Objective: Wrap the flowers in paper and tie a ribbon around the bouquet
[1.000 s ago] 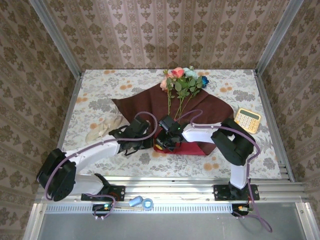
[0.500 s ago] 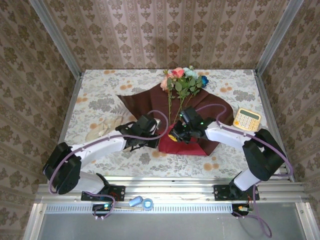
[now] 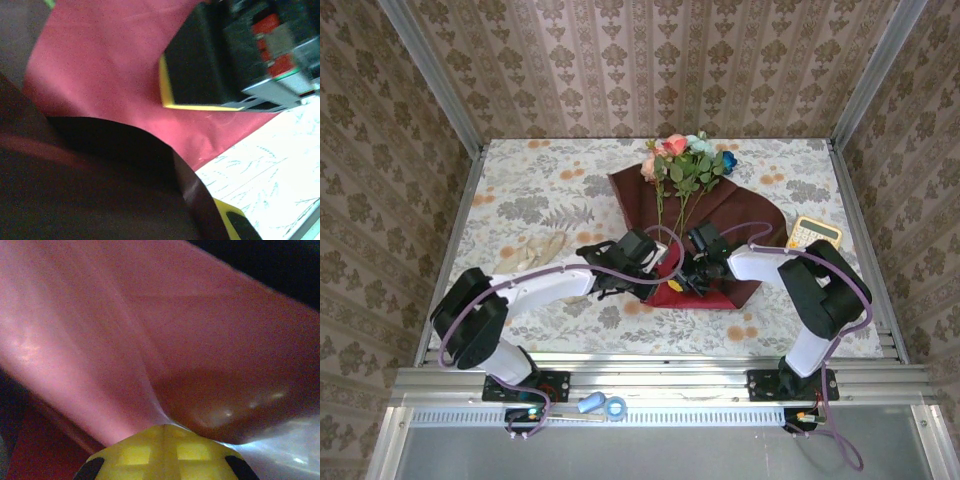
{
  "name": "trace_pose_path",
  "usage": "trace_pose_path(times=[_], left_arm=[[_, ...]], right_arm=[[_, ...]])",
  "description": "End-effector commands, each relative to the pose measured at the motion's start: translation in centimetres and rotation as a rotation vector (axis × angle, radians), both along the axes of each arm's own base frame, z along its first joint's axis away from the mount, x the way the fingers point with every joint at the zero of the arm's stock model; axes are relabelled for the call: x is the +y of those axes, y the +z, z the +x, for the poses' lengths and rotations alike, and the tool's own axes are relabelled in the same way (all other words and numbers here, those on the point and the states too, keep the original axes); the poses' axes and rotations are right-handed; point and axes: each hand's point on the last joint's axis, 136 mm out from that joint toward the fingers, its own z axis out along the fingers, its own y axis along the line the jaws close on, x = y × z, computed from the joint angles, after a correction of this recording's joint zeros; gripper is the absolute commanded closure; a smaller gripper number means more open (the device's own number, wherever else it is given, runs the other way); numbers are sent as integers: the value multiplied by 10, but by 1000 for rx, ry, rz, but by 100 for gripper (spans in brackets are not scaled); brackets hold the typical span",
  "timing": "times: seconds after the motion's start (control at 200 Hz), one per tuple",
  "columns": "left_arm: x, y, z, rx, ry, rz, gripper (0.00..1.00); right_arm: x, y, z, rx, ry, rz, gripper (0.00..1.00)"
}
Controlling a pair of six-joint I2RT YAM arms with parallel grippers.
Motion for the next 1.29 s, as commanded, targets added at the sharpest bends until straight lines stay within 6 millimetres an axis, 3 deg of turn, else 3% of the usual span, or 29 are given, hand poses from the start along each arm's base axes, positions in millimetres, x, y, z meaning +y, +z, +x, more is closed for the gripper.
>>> trace_pose_path(times=[0.0,0.19,0.335,0.43,0.49,0.615,0.875,0.975,1.085,1.29], left_arm=[[-20,5,-2,-20,-61,-28,100],[-37,-13,-6,-1,-101,-9,100],[-38,-33,-6,29,-103,32,100],[-37,-40,-6,38,-98,47,100],[-35,-42,-7,43,-91,52,91],[-31,-48,-9,57,-82,64,78],[-27,-61,-15,91,-77,65,79],[-28,-61,-16,90,-84,62,79],[-29,-64,-18,95,-103,78,79],[-28,-67,-21,89,-140,112,80]], right_arm=[[-2,-11,-7,28,5,7,100],[-2,-17,-9,39,9,16,100],[-4,-15,-8,33,8,29,100],[-5,-9,-7,23,9,32,95],[-6,-2,-6,10,12,31,87],[-10,26,3,-47,20,24,73],[-49,82,17,-140,-60,-35,64],[-64,105,32,-217,-86,-26,59],[-70,151,55,-384,-45,-14,51],[-54,225,82,-668,134,-25,37]])
